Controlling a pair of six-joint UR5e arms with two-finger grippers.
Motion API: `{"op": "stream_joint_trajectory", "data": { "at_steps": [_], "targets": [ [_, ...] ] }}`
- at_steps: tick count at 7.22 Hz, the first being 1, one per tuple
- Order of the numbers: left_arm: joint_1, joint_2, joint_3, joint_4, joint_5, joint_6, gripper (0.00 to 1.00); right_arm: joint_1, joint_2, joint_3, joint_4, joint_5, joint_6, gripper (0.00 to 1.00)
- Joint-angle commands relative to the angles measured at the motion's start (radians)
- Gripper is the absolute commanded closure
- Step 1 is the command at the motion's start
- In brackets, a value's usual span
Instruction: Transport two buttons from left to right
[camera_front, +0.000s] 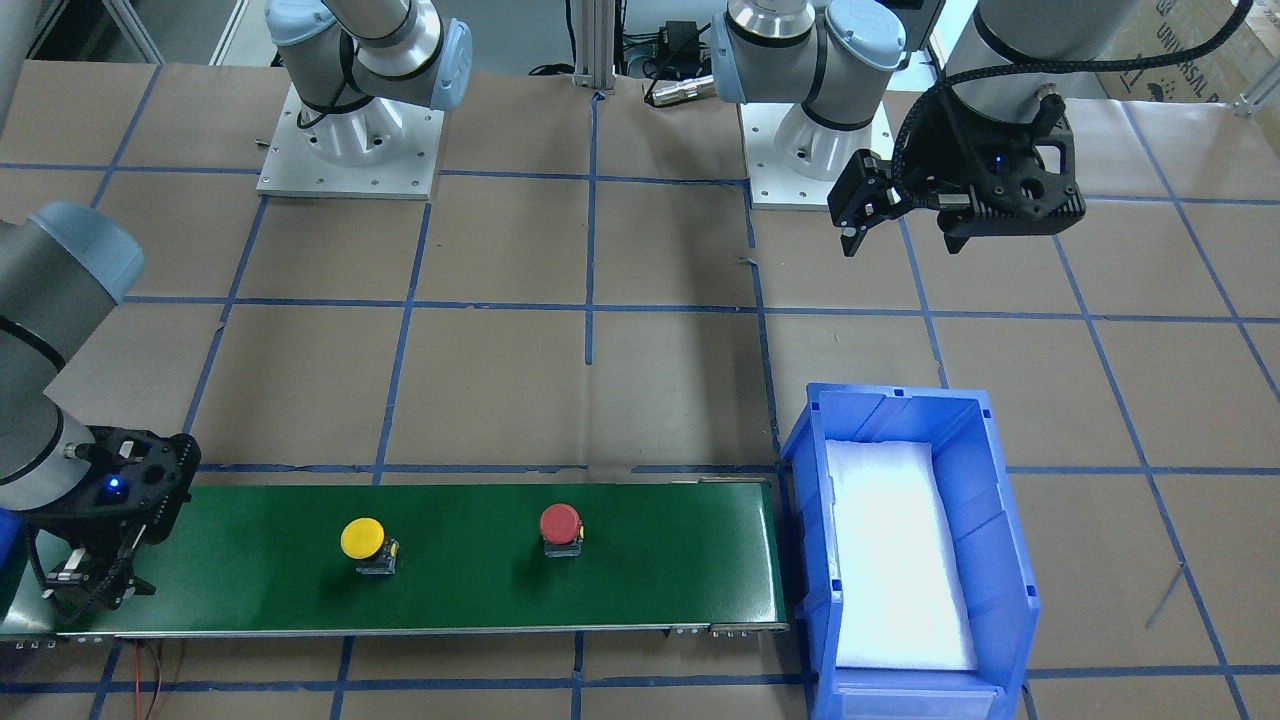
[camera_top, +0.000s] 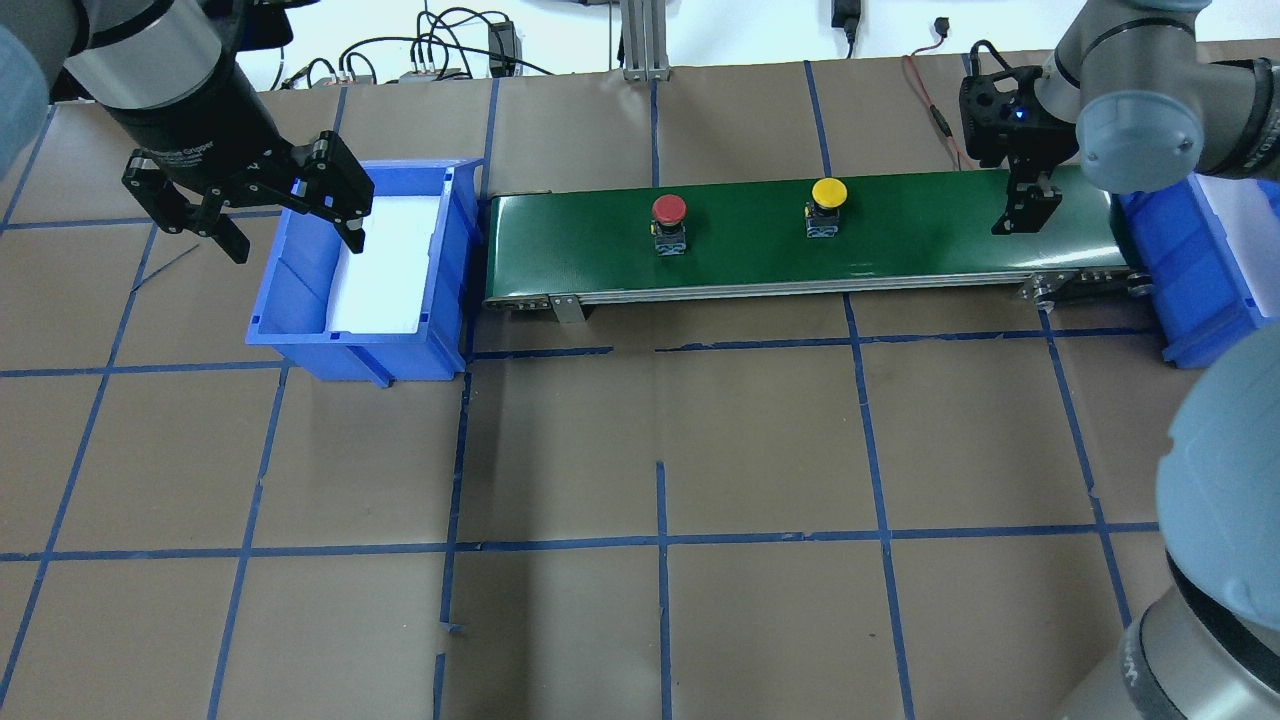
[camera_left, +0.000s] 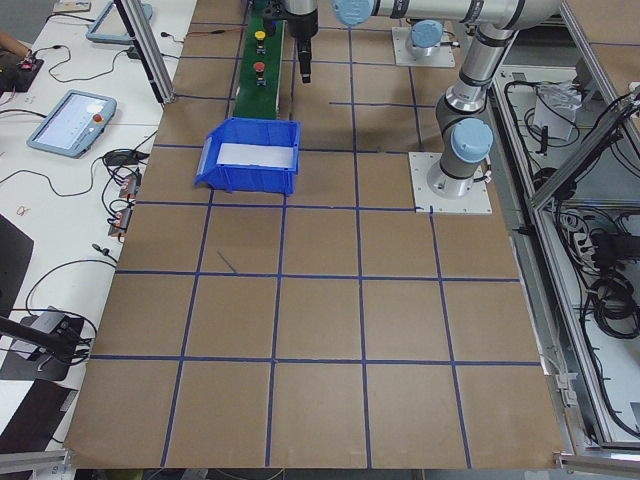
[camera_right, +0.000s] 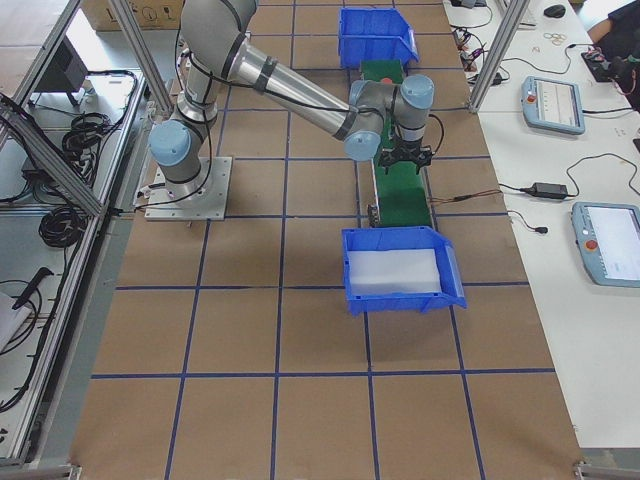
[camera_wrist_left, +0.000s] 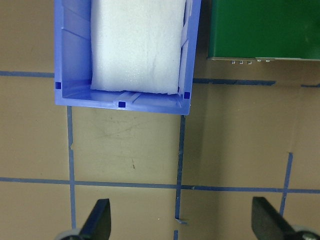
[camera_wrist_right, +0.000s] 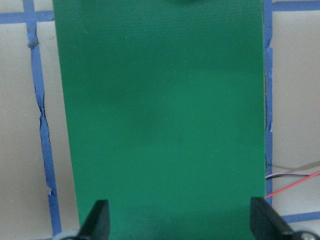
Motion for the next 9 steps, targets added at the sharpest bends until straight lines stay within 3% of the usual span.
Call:
{"op": "stream_joint_trajectory", "data": {
  "at_steps": [1,3,6,9],
  "targets": [
    [0.001,0.000,-0.001,0.005,0.001,0.002,0.00,0.000,-0.033,0.026,-0.002,0.076,0.006,0.00],
    [0.001,0.000,-0.001,0.005,-0.001,0.001,0.00,0.000,-0.041,0.078,0.007,0.100,0.006,0.00],
    [0.001,0.000,-0.001,0.005,0.001,-0.001,0.00,0.000,-0.042,0.083,0.010,0.103,-0.003,0.00],
    [0.001,0.000,-0.001,0.005,0.001,-0.001,0.00,0.000,-0.032,0.091,0.008,0.185,-0.047,0.00]
  ]
}}
